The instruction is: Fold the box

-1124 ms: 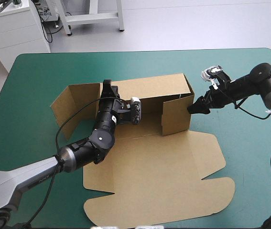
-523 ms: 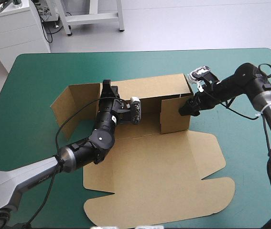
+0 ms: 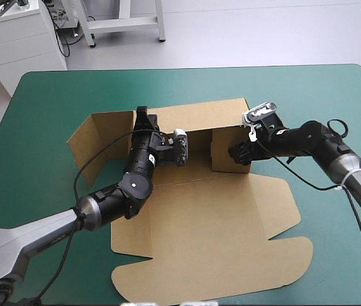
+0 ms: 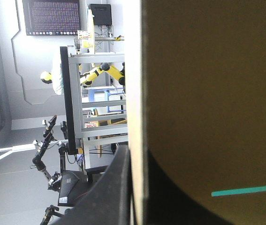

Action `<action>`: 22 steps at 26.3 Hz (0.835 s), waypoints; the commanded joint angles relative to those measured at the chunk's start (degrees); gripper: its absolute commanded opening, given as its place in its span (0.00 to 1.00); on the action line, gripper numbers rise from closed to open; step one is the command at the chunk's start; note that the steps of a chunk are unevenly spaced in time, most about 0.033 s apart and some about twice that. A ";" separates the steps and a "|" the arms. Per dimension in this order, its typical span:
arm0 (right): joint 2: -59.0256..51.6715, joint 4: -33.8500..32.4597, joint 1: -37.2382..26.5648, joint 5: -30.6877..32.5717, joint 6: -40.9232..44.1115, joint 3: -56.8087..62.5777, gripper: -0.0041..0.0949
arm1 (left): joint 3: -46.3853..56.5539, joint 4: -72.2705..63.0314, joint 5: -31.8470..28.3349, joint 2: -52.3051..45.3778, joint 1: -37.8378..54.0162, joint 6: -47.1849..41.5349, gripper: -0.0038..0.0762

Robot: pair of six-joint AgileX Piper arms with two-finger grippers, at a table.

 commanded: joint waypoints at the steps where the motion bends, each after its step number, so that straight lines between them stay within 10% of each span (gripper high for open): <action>1: -2.63 3.69 1.17 -7.55 0.03 -0.26 0.73 | -0.78 2.38 -1.85 -1.38 -0.76 -0.83 0.01; 5: -2.63 5.73 2.29 -11.58 0.03 -0.26 0.57 | -0.78 2.38 -2.59 -1.38 -0.76 -0.83 0.01; 11: -2.63 6.33 2.29 -11.54 0.03 -0.26 0.02 | -0.78 2.38 -2.86 -1.38 -0.76 -0.83 0.01; 18: -2.63 6.33 2.29 -11.62 -0.18 -0.26 0.02 | -0.78 2.38 -1.86 -1.38 -0.76 -0.83 0.03; 22: -2.63 6.33 2.29 -13.29 -0.18 -0.26 0.02 | -0.78 2.38 -2.90 -1.38 -0.76 -0.96 0.38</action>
